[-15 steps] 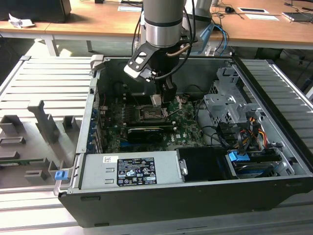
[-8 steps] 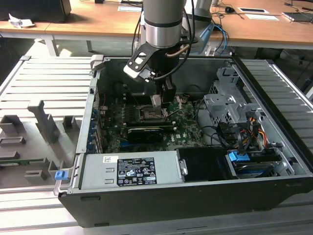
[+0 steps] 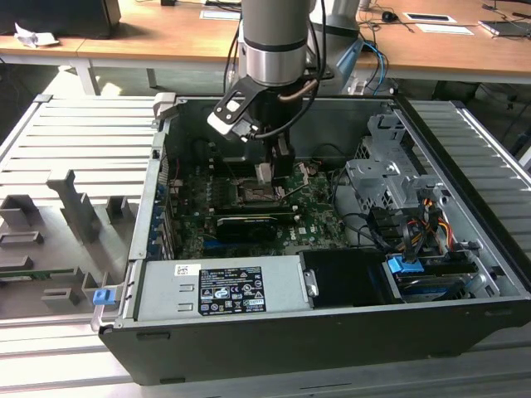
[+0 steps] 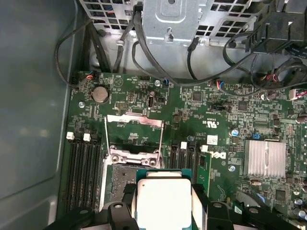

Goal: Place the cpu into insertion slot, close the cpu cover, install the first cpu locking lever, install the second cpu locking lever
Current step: 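Place the cpu into insertion slot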

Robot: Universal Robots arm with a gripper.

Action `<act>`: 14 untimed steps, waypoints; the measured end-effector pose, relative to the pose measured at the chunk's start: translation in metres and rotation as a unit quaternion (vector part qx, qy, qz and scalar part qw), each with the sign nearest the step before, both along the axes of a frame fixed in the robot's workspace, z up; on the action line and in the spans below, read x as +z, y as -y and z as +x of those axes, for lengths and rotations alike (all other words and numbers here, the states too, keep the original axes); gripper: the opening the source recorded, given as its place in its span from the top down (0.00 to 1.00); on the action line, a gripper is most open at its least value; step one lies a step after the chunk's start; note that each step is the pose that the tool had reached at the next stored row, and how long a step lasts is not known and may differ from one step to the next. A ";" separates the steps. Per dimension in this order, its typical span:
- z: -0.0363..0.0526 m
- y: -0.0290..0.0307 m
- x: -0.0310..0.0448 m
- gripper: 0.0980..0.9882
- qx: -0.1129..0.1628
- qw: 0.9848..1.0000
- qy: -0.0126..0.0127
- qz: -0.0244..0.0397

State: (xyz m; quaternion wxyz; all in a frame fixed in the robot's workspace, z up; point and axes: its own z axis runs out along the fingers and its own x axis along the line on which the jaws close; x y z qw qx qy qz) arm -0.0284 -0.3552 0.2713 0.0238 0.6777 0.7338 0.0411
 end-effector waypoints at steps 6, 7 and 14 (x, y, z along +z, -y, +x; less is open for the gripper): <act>-0.0101 -0.0033 -0.0117 0.50 -0.009 1.000 0.000 0.000; -0.0108 -0.0035 -0.0136 0.50 -0.018 1.000 0.000 0.000; -0.0119 -0.0156 -0.0220 0.50 -0.023 1.000 -0.002 0.000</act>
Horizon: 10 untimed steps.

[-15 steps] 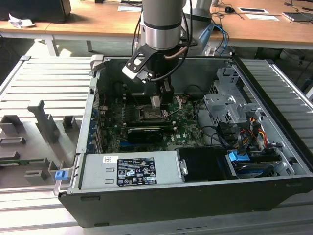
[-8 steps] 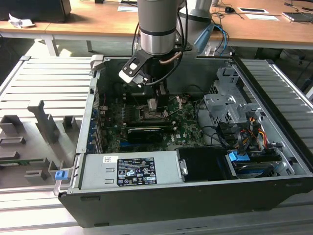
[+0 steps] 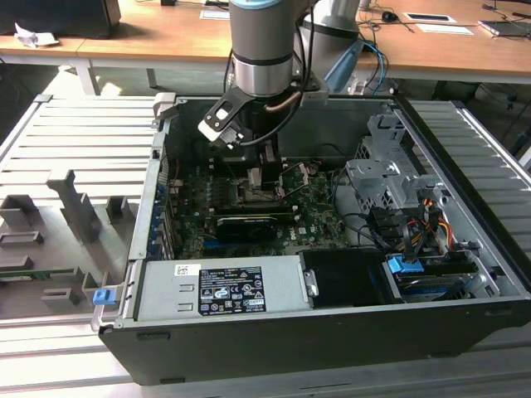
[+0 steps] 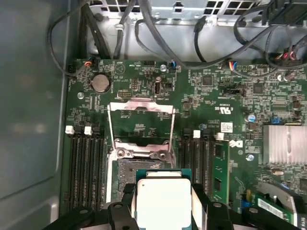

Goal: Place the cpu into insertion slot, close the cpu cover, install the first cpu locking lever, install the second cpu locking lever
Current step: 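Place the cpu into insertion slot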

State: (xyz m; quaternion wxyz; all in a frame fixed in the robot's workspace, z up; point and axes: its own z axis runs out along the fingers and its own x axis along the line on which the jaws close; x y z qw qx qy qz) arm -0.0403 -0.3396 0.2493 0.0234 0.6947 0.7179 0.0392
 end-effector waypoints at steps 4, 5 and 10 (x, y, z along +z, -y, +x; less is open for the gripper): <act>-0.0015 -0.0095 -0.0082 0.50 -0.003 1.000 -0.005 0.000; -0.0023 -0.0108 -0.0107 0.50 -0.005 1.000 -0.007 0.000; -0.0029 -0.0113 -0.0191 0.50 -0.010 1.000 -0.011 0.000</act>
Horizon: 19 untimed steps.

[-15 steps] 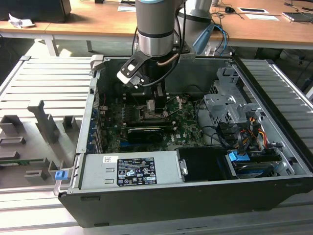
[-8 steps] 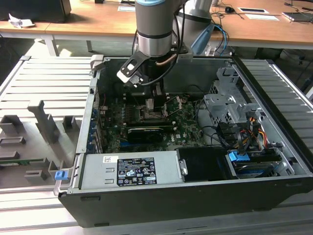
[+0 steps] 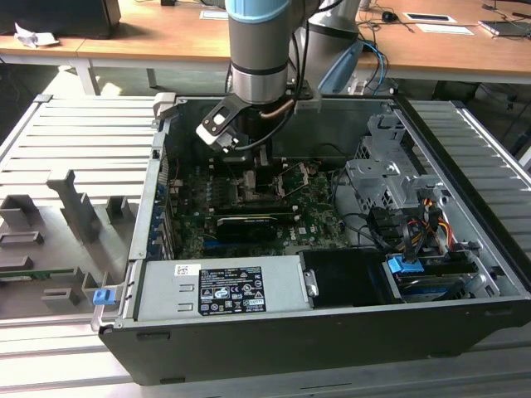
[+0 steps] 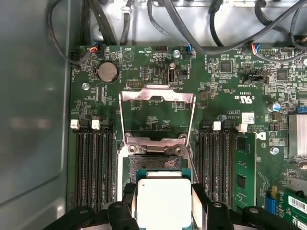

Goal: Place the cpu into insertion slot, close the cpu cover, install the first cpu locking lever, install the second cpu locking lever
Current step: 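Place the cpu into insertion slot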

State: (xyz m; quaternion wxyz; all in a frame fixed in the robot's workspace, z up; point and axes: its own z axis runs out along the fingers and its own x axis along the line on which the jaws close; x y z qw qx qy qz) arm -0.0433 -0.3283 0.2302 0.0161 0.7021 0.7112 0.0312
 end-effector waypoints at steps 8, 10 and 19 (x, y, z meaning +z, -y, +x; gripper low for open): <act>-0.0001 -0.0033 -0.0117 0.50 -0.009 1.000 0.000 0.000; 0.0000 -0.0036 -0.0144 0.50 -0.015 1.000 0.000 0.000; 0.0014 -0.0077 -0.0247 0.50 -0.015 1.000 0.000 -0.001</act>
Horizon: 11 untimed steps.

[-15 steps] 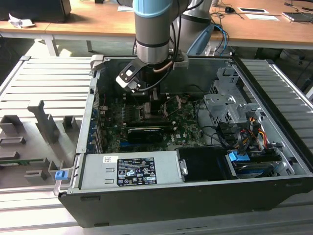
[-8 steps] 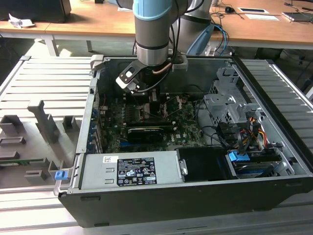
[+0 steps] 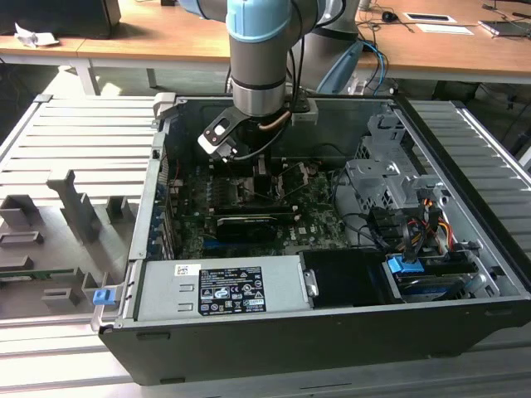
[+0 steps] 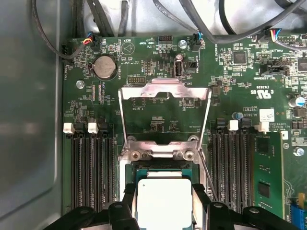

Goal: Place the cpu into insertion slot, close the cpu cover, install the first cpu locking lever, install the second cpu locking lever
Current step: 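Place the cpu into insertion slot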

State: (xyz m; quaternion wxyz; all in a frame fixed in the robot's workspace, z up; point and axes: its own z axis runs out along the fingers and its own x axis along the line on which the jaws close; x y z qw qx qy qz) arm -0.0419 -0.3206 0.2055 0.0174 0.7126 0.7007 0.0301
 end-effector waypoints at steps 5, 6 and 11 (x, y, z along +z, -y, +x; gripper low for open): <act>0.0000 -0.0004 -0.0020 0.50 -0.001 1.000 0.000 0.000; -0.0001 -0.0006 -0.0022 0.50 -0.001 1.000 0.000 0.000; 0.0010 -0.0043 -0.0058 0.50 -0.002 1.000 0.000 -0.001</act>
